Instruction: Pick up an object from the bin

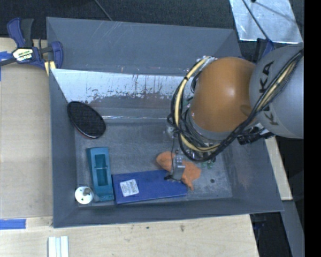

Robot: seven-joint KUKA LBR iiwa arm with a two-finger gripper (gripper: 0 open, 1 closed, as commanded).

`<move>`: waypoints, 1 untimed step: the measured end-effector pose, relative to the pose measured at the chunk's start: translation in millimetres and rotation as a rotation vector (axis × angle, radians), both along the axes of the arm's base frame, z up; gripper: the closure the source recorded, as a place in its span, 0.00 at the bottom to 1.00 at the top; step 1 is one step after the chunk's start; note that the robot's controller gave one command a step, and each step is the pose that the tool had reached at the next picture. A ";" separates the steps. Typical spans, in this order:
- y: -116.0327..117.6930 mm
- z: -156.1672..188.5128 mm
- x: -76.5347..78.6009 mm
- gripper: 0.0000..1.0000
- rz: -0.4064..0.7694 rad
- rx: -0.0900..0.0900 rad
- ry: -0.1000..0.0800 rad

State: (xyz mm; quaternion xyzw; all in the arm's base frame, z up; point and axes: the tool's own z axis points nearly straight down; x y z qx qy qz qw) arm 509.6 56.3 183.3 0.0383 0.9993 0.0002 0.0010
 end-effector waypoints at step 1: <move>-31.1 7.8 4.6 0.00 -0.017 -0.003 -0.001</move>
Offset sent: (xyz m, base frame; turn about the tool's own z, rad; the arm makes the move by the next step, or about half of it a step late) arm 0.0040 -0.0293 -0.1024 0.0664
